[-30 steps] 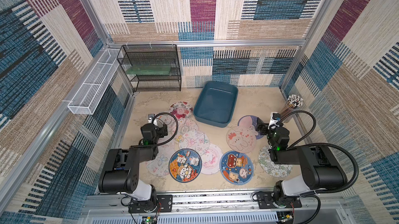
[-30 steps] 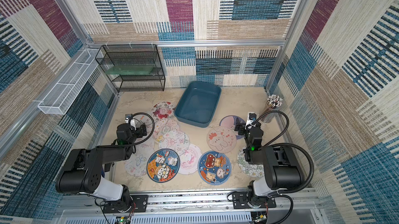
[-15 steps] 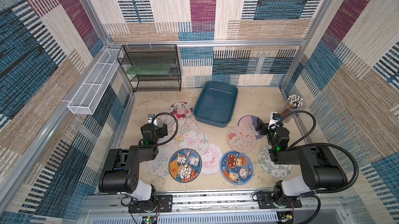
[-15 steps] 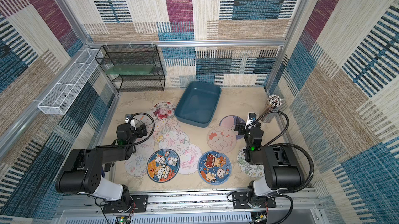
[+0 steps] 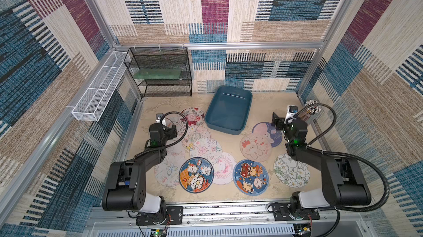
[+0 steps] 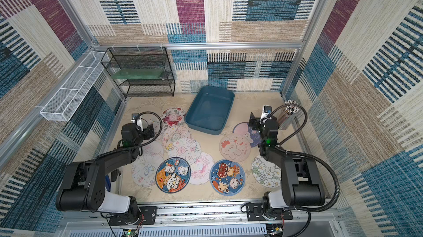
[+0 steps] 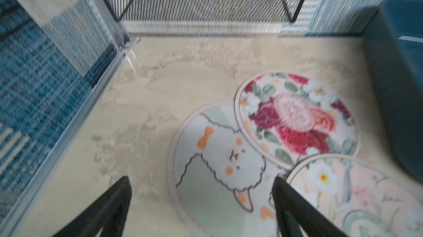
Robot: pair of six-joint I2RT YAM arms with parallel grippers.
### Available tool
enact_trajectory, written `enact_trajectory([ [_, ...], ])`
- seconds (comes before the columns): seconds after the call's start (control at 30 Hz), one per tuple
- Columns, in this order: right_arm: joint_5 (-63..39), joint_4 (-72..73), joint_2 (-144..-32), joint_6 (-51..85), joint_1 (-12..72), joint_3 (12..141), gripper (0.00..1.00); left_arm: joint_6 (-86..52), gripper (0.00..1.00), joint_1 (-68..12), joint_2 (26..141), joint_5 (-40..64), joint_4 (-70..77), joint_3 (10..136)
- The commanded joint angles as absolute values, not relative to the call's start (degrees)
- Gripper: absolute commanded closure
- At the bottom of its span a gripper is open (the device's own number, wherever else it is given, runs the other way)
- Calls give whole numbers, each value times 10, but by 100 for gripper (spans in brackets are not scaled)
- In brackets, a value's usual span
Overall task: Put the coasters into the storage box
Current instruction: Pick up the coaster from the center of the board.
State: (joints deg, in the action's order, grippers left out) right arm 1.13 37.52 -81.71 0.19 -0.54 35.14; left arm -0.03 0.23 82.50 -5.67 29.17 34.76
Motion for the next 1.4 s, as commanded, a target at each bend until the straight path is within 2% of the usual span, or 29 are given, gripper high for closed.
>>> enact_trajectory([
  [0.0,-9,125,-799,9,11,419,5,5,5,-4,795,-42,142,387],
  [0.17,-36,-61,-752,41,64,470,5,-63,6,-49,729,-79,-71,462],
  [0.33,-73,-167,-712,95,160,479,5,-169,8,-125,685,-98,-280,497],
  [0.53,-139,-178,-733,191,312,491,5,-302,13,-156,655,-23,-471,504],
  [0.63,-179,-164,-776,217,378,510,5,-346,19,-156,642,13,-539,493],
  [0.9,-295,-139,-931,226,468,597,5,-428,27,-161,608,125,-587,424],
  [1.1,-339,-115,-982,230,476,608,4,-474,29,-189,597,98,-580,395],
  [1.37,-352,-126,-1028,231,476,624,1,-499,30,-196,579,86,-482,310],
])
